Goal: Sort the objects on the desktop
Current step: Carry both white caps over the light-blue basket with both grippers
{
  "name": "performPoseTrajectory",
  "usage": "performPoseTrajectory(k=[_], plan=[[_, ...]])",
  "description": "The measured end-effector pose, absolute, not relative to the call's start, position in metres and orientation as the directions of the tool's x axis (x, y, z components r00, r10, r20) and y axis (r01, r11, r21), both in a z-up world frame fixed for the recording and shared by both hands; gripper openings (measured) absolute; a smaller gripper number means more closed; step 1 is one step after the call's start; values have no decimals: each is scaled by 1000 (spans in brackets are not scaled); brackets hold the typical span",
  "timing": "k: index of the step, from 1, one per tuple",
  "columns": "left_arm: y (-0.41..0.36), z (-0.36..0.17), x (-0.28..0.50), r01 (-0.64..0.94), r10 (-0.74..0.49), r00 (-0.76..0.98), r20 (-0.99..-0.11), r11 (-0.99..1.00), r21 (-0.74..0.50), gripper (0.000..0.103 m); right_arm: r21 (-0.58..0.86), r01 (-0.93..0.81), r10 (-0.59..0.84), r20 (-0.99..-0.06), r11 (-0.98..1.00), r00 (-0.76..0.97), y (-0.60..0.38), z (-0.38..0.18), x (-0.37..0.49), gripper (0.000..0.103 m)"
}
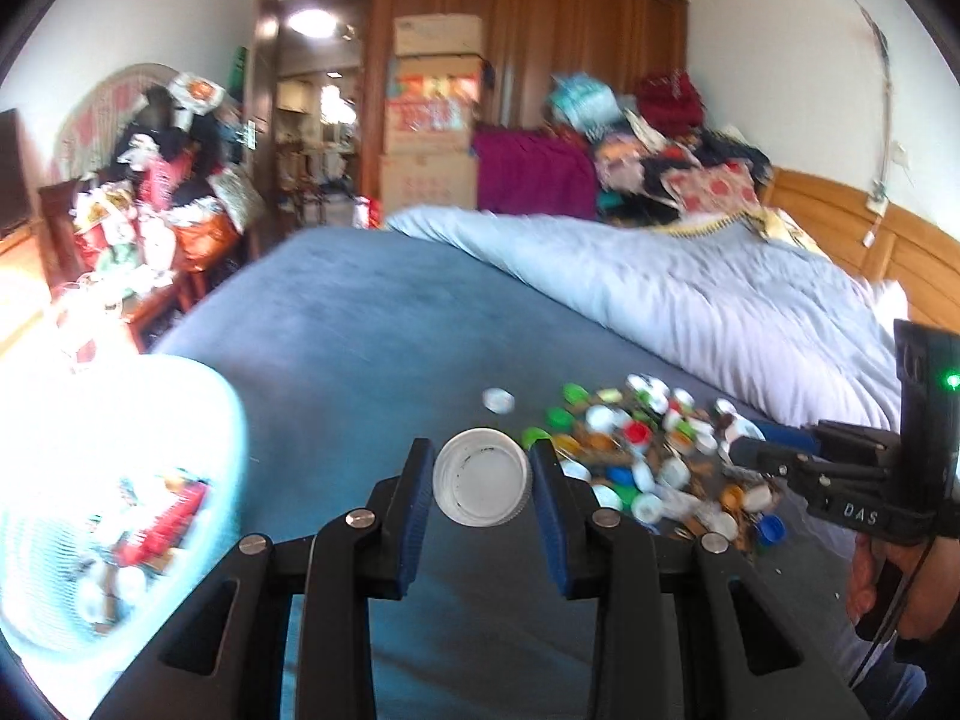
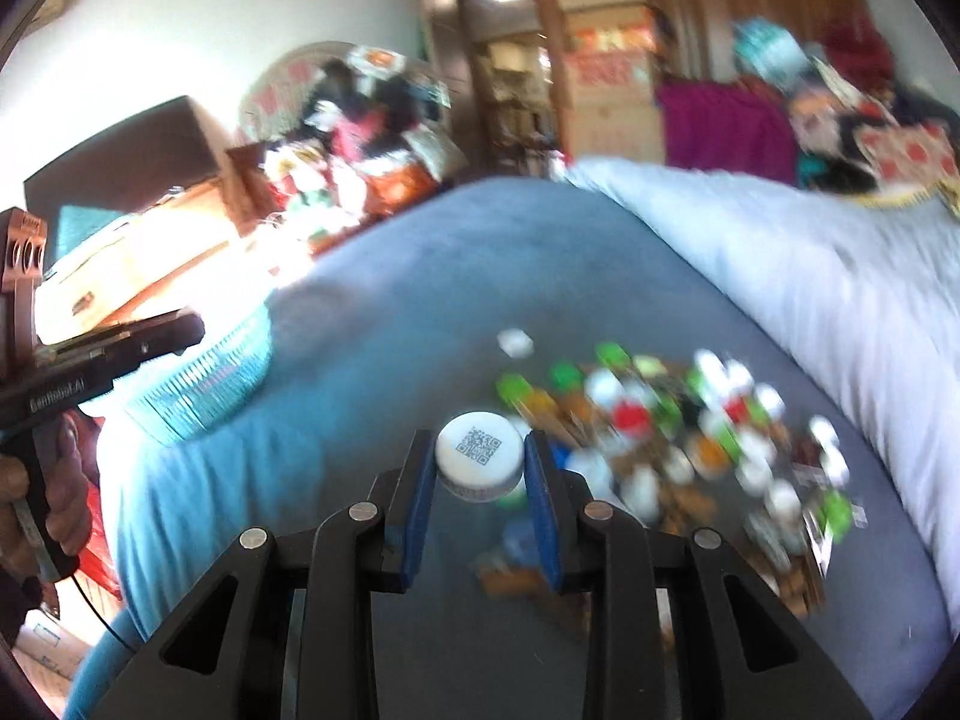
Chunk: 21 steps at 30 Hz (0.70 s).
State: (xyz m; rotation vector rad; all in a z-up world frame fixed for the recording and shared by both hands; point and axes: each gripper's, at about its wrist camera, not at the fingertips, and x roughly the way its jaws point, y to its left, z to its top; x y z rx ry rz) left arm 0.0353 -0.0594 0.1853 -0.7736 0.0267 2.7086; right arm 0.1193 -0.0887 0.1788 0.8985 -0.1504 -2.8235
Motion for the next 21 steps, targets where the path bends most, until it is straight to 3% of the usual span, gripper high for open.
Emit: performPoseTrajectory(k=[12, 21], plan=[[-186, 245, 40, -99, 115, -887, -448, -993, -59, 34, 98, 387, -385, -470, -917, -794, -216, 277, 38, 29], [-272, 260, 30, -2, 29, -885, -465, -998, -57, 34, 46, 497, -462, -455, -866, -762, -301, 321, -1, 29]])
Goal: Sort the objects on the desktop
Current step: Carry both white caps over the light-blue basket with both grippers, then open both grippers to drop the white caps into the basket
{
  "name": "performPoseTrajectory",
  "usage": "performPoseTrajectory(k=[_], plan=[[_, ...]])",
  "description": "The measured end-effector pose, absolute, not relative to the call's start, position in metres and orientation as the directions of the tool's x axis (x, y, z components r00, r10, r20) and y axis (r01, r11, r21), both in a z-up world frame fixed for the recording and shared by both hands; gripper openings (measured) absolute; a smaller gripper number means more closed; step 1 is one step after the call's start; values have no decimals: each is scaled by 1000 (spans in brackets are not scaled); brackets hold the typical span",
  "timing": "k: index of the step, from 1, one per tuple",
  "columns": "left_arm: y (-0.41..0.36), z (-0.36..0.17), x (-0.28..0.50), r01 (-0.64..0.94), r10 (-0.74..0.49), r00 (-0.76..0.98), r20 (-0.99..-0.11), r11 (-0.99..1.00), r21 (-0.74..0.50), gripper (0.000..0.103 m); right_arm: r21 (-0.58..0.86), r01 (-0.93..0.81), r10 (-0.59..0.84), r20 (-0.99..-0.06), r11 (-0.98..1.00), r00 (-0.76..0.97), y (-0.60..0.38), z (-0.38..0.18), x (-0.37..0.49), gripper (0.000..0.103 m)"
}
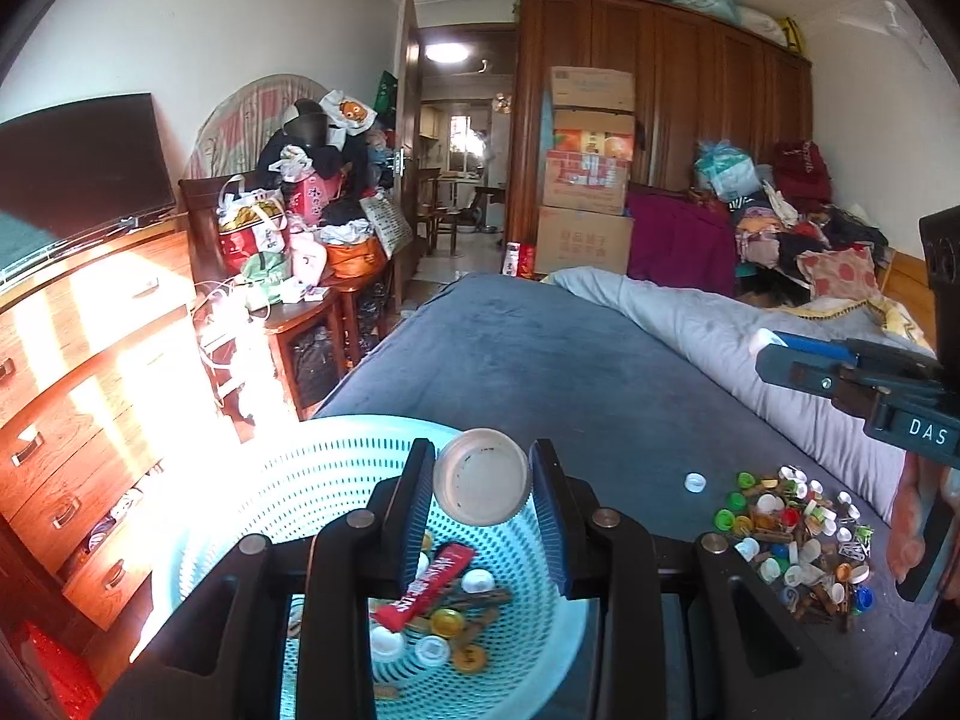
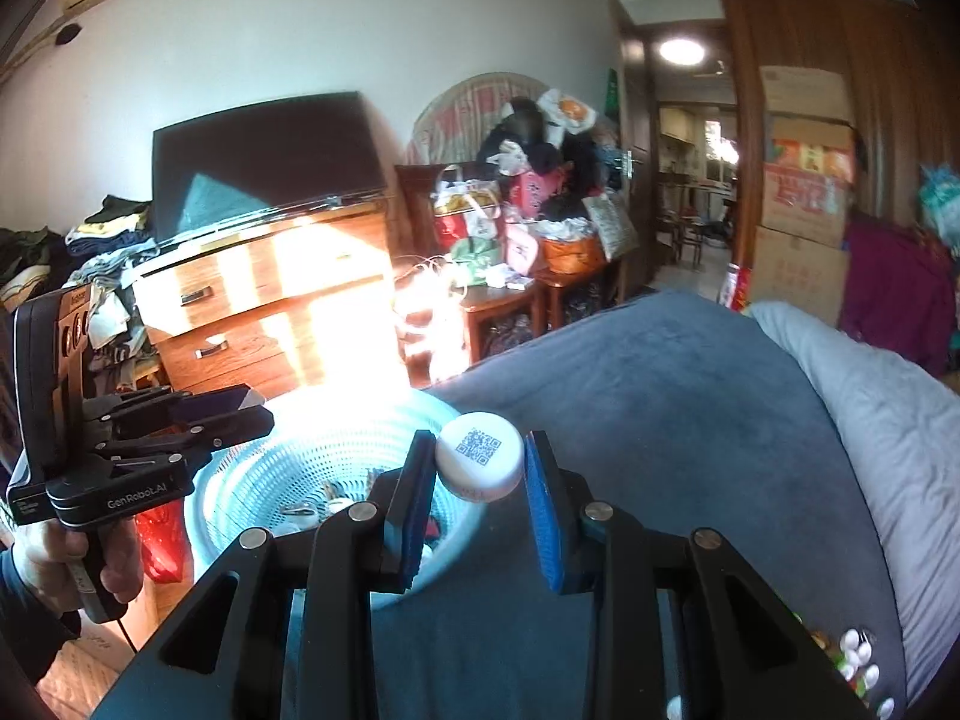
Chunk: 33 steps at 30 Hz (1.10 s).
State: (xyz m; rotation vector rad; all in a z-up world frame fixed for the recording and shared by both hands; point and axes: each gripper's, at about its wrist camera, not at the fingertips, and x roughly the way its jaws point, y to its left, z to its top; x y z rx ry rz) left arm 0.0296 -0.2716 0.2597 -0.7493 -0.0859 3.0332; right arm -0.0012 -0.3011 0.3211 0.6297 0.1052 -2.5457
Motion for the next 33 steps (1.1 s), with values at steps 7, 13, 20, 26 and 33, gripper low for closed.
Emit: performPoseTrajectory(k=[7, 13, 20, 26, 33], plan=[[-306, 254, 15, 35, -3, -846, -534, -998, -50, 34, 45, 572, -509, -516, -819, -689, -352, 314, -25, 29], [-332, 240, -6, 58, 5, -765, -644, -995, -77, 34, 114, 622, -557, -589, -774, -585, -380, 307, -46, 29], [-349, 223, -20, 72, 23, -700, -714, -992, -103, 34, 177, 637, -583, -631, -751, -512, -400, 304, -65, 29], [-346, 231, -30, 73, 21, -703, -711, -992, -101, 34, 177, 645, -587, -637, -743, -501, -403, 299, -64, 29], [-343, 231, -37, 88, 3, -704, -711, -992, -92, 34, 179, 650, -589, -641, -739, -493, -409, 295, -67, 30]])
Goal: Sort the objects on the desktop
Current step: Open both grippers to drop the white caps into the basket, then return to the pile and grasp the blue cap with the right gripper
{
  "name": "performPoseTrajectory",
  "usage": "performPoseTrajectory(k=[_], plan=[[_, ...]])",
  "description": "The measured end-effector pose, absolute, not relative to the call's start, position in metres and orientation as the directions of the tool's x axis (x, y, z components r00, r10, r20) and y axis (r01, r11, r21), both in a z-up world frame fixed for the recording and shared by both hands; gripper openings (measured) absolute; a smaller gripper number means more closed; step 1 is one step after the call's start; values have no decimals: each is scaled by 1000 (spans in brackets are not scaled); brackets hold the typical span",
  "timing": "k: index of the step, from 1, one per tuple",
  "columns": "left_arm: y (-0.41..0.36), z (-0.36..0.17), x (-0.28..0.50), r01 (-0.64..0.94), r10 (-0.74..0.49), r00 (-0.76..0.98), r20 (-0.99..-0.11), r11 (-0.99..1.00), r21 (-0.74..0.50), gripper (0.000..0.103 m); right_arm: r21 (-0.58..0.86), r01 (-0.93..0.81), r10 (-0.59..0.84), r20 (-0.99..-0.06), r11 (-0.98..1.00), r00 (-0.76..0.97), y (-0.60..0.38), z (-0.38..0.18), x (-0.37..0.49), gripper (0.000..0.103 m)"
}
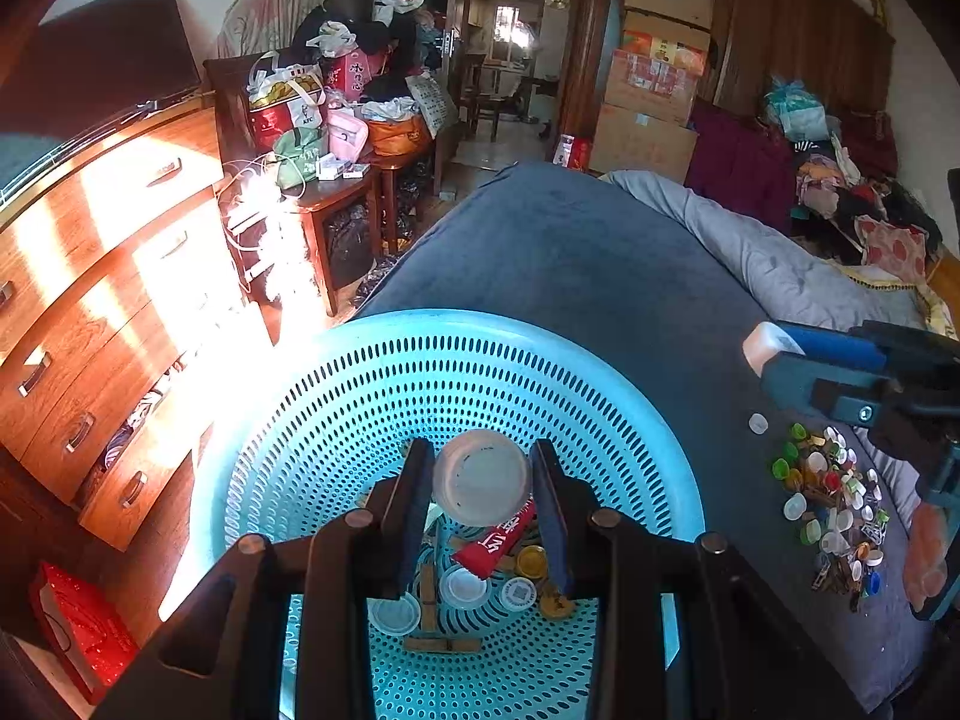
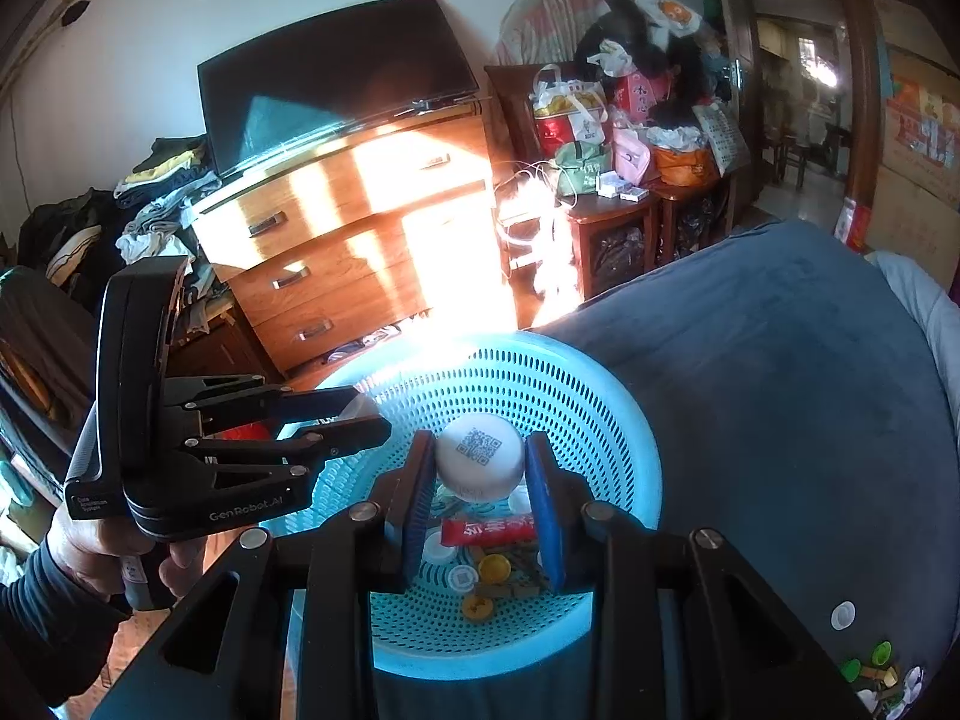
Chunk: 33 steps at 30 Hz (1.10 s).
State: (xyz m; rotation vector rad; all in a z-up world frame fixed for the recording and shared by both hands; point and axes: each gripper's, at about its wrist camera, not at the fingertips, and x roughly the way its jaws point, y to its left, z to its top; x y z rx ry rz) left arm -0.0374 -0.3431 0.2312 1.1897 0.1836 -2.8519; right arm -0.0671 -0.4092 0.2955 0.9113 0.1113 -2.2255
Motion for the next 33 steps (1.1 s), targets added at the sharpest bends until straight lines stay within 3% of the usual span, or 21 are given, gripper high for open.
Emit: performPoseTrajectory(k=[2, 4, 5, 13, 16, 20, 25, 33], plan=[[-347, 231, -37, 112, -22, -703, -711, -991, -80, 43, 177, 650, -587, -642, -739, -493, -413, 295, -69, 35], [-352, 233, -34, 144, -61, -710, -702, -988, -59, 63, 179, 644, -587, -635, -744, -502, -413, 295, -69, 50], [-354, 234, -33, 151, -72, -714, -696, -987, -54, 64, 184, 641, -590, -630, -745, -505, -412, 295, -69, 54], [-338, 244, -29, 129, -68, -736, -673, -991, -41, 65, 212, 610, -598, -589, -763, -543, -384, 295, -53, 53], [-305, 247, -19, 46, -1, -765, -644, -997, -54, 67, 210, 552, -563, -556, -807, -612, -339, 273, -13, 58], [-232, 226, 1, -118, 125, -760, -637, -992, -54, 71, 227, 397, -445, -628, -889, -639, -260, 187, 63, 58], [-119, 157, 13, -330, 307, -627, -716, -937, -113, 71, 223, 127, -253, -746, -966, -616, -139, 98, 158, 58], [15, 87, 26, -489, 377, -462, -803, -863, -124, 71, 123, -204, 38, -767, -971, -641, 26, 68, 214, 58]])
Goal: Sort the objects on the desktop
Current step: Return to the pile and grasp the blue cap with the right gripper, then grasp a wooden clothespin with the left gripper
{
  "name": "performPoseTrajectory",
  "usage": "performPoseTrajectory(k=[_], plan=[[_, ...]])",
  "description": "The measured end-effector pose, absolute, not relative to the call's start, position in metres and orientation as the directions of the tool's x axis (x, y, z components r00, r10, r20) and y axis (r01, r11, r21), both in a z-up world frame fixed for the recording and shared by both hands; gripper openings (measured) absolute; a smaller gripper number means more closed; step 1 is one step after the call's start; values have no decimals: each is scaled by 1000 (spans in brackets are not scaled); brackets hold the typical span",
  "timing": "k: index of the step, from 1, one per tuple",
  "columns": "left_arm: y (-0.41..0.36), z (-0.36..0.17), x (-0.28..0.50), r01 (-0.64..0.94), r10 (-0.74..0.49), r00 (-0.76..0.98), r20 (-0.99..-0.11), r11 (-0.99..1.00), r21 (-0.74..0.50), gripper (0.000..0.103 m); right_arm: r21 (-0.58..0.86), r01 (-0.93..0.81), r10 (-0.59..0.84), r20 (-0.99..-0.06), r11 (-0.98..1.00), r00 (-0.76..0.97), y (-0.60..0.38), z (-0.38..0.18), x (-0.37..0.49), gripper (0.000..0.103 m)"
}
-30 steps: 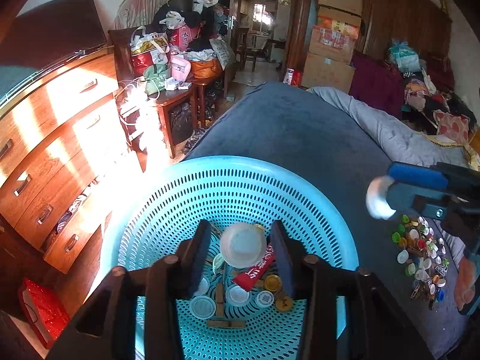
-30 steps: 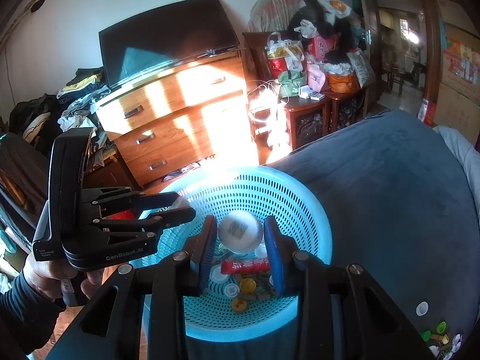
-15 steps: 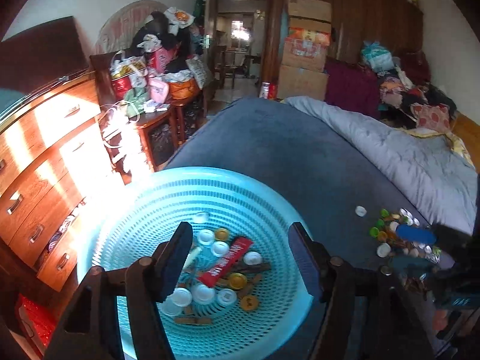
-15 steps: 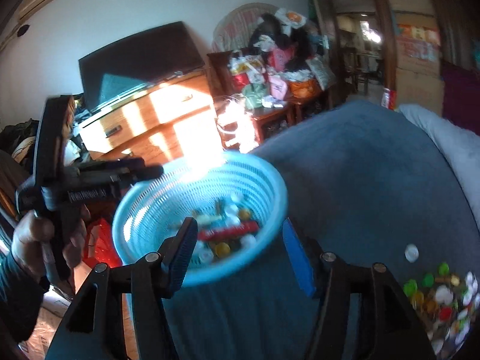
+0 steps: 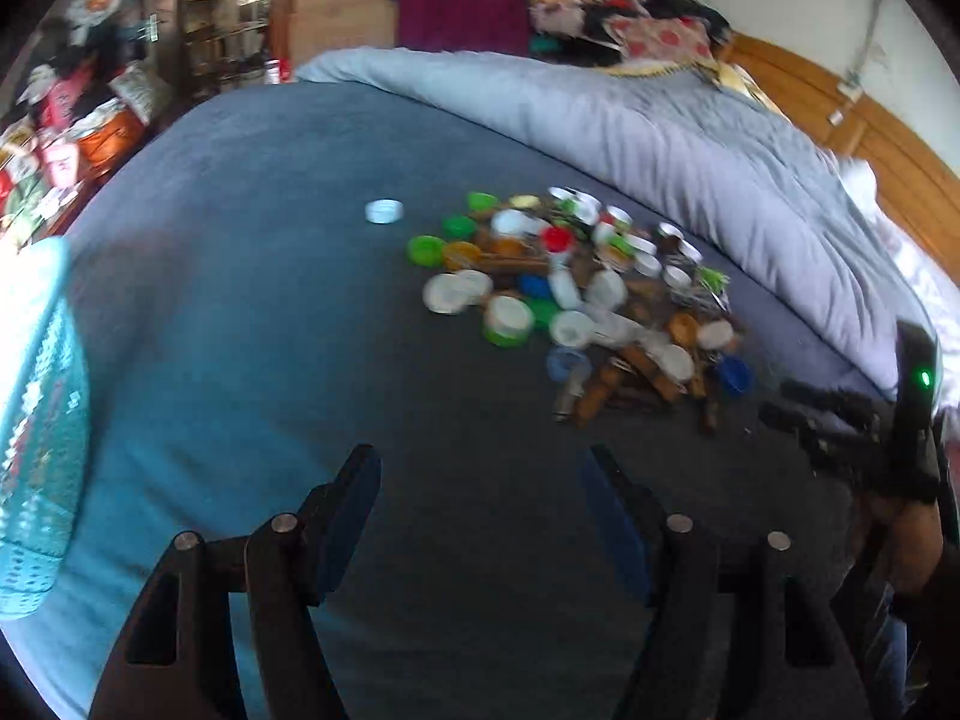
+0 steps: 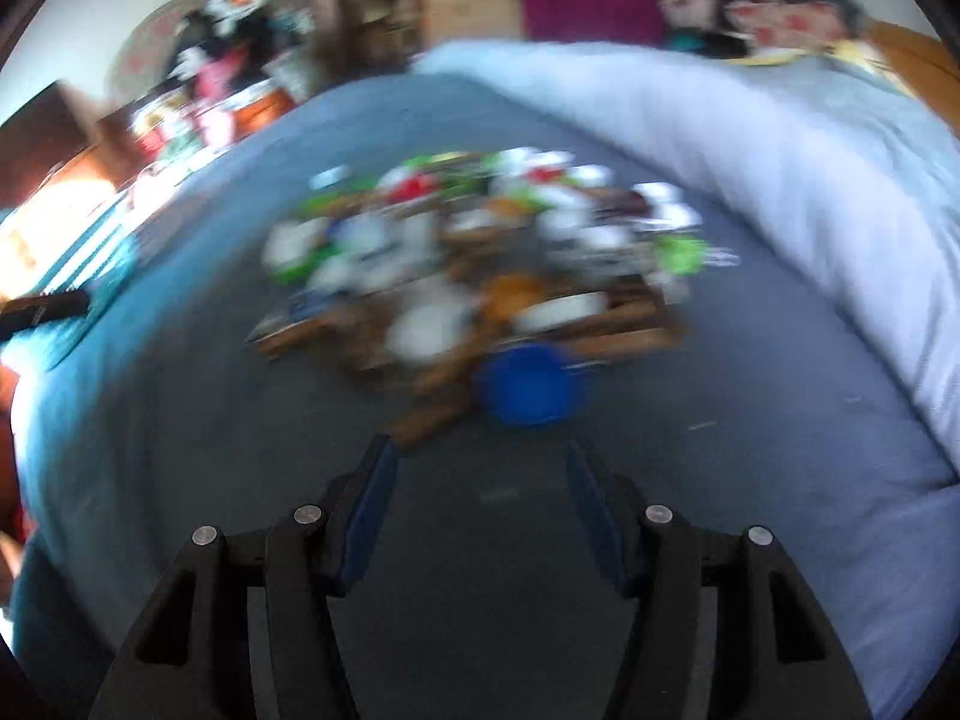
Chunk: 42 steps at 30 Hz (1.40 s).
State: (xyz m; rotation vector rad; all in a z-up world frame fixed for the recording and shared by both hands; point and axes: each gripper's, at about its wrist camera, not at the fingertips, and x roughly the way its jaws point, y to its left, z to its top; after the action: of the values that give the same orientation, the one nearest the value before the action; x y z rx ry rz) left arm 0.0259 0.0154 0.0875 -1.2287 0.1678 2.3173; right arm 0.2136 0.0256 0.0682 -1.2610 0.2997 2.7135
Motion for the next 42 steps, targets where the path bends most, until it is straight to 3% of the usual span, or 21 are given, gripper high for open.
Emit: performPoseTrajectory(k=[10, 12, 23, 26, 28, 33, 36, 42], plan=[[71, 83, 16, -529, 393, -430, -813, -839, -126, 71, 159, -154, -25, -770, -975, -637, 47, 44, 176, 58], [80, 83, 19, -539, 396, -424, -815, -833, -125, 71, 172, -148, -40, -773, -974, -634, 46, 42, 175, 39], [164, 54, 56, -714, 507, -313, -803, -683, -154, 71, 243, -257, 1, -724, -935, -690, 88, 49, 248, 39], [182, 43, 59, -735, 521, -306, -797, -661, -150, 60, 273, -285, -6, -732, -919, -681, 100, 35, 261, 39], [193, 33, 55, -740, 520, -285, -805, -654, -160, 47, 285, -280, -12, -720, -917, -694, 106, 34, 261, 39], [203, 18, 46, -728, 495, -273, -825, -667, -158, 35, 318, -277, -31, -706, -907, -708, 113, 28, 262, 39], [210, 10, 46, -737, 479, -254, -840, -658, -152, 20, 331, -276, -39, -700, -903, -713, 112, 28, 263, 39], [219, 2, 50, -750, 463, -290, -838, -653, -101, 16, 337, -275, -42, -698, -901, -715, 113, 28, 263, 39]])
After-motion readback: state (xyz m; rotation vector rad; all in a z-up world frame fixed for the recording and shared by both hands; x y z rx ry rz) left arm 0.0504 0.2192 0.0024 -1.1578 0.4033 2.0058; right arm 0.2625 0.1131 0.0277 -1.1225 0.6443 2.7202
